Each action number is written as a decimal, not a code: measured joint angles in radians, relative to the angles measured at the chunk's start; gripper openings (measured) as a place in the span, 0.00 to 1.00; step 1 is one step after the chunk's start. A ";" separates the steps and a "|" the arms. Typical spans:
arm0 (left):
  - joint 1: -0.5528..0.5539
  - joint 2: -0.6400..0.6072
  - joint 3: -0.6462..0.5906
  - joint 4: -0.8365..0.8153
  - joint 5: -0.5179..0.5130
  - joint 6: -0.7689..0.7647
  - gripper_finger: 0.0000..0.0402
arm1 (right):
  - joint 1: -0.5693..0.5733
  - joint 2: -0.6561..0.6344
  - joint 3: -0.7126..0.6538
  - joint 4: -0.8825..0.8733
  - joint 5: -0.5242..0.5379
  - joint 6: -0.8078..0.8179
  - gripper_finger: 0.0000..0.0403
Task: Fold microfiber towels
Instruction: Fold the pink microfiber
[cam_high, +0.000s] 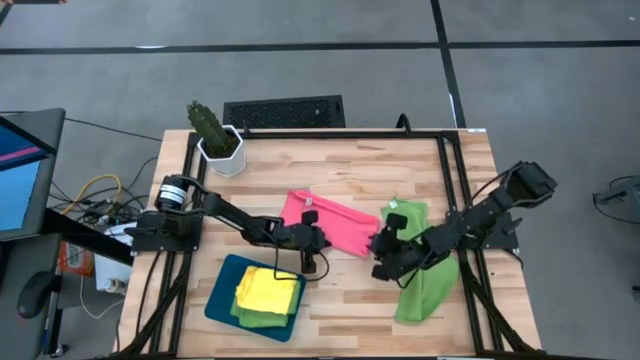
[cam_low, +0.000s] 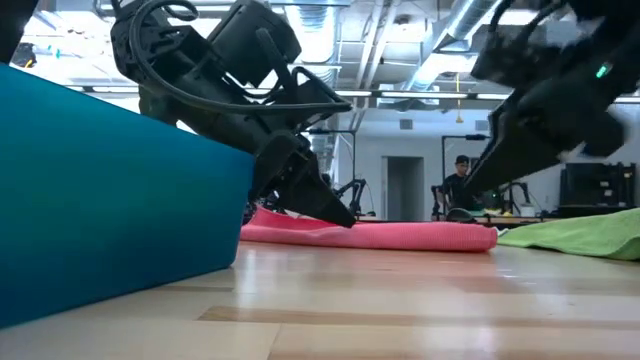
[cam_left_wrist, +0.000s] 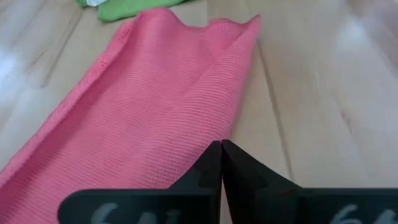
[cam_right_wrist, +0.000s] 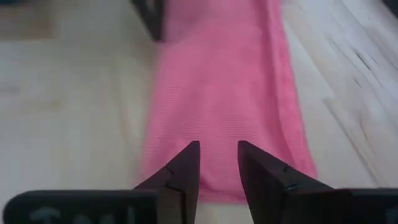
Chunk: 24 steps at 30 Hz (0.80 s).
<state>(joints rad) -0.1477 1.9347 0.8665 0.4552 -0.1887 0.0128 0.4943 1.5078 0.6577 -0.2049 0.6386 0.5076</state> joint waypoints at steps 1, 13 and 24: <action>0.000 0.000 0.000 0.000 -0.001 0.000 0.01 | -0.016 0.017 -0.019 0.038 0.011 0.000 0.32; -0.004 0.000 0.000 -0.074 -0.002 -0.003 0.01 | -0.172 0.114 -0.100 0.105 -0.039 -0.001 0.19; -0.004 0.000 0.000 -0.108 -0.001 -0.010 0.01 | -0.130 -0.024 -0.097 0.082 0.034 -0.037 0.16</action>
<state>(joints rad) -0.1520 1.9346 0.8661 0.3475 -0.1897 0.0029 0.3647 1.4834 0.5602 -0.1226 0.6724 0.4709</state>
